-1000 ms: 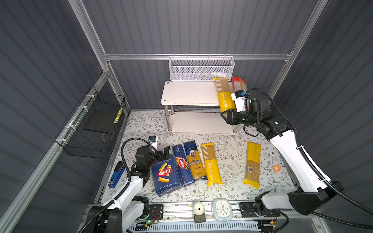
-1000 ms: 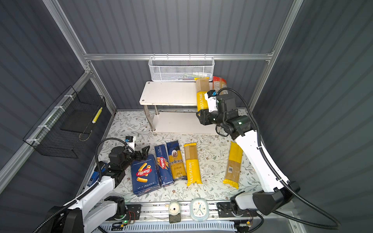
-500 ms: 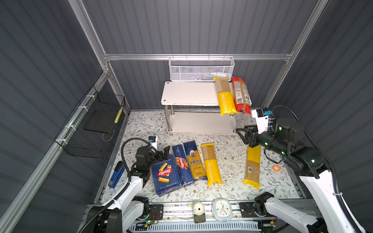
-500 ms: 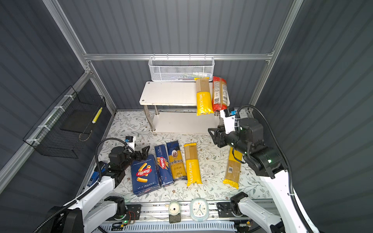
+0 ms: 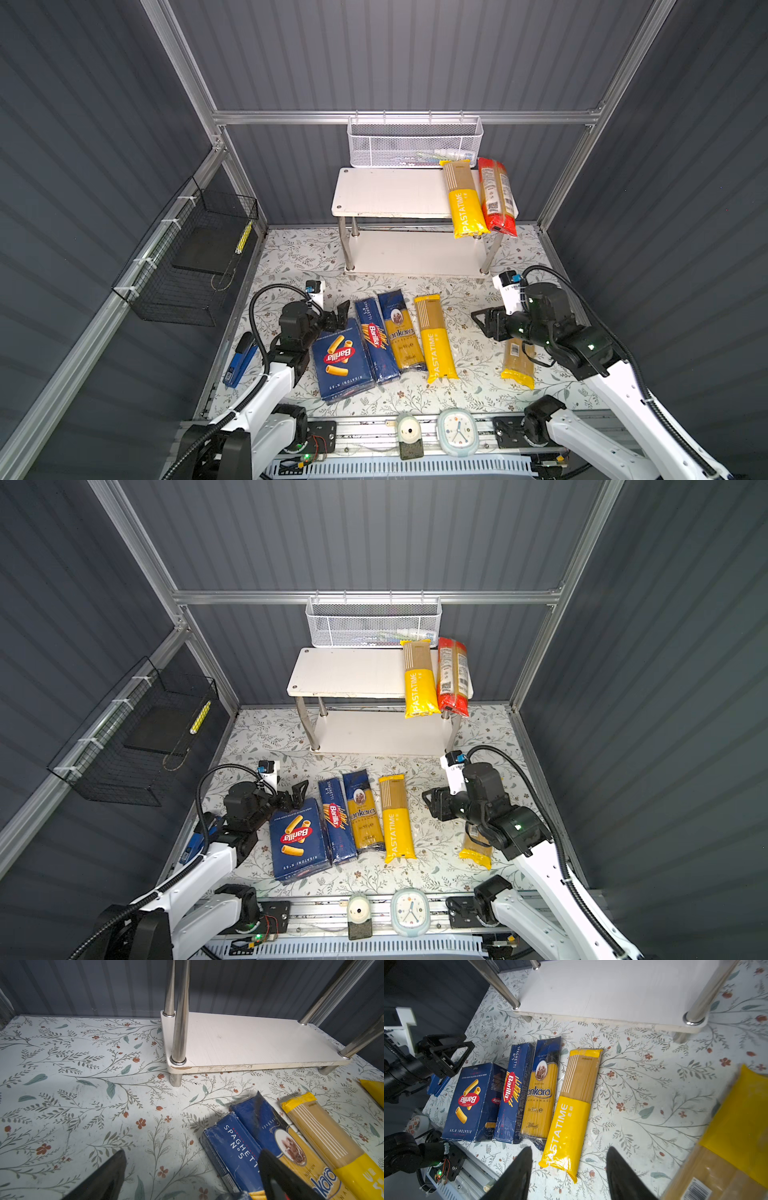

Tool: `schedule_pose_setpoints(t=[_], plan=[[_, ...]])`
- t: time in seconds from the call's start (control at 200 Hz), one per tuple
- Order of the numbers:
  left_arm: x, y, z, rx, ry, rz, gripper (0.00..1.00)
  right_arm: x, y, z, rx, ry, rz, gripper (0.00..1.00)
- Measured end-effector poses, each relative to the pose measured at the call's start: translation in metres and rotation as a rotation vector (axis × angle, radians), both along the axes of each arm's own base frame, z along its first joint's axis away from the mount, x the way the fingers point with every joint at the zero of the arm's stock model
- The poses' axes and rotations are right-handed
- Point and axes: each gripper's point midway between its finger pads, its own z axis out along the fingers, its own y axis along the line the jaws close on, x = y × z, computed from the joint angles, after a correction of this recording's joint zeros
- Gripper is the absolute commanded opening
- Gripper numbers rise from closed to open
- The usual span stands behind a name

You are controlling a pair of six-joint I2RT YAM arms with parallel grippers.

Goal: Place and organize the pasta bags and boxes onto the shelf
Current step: 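Move the open right gripper over the yellow PASTATIME spaghetti bag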

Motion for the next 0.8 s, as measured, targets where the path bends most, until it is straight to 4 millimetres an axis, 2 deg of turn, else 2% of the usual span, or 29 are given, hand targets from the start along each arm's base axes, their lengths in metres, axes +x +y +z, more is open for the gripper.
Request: schedule_pose_setpoints(t=[0.135,0.285,0.38,0.635,0.8], plan=[[0.000,0.000,-0.002,0.001,0.005,0.000,0.99,0.008,0.018,-0.027,-0.034,0.074,0.016,0.63],[0.001,0.000,-0.008,0.005,0.026,0.000,1.00,0.020,0.029,-0.046,-0.067,0.097,0.009,0.63],[0.001,0.000,-0.009,0.006,0.030,0.000,1.00,0.024,0.033,-0.056,-0.070,0.097,0.009,0.63],[0.001,0.002,-0.001,0.003,0.005,0.013,0.99,0.036,0.040,-0.077,-0.067,0.105,-0.014,0.72],[0.001,0.003,-0.002,0.005,0.005,0.018,1.00,0.044,0.047,-0.106,-0.107,0.168,-0.022,0.75]])
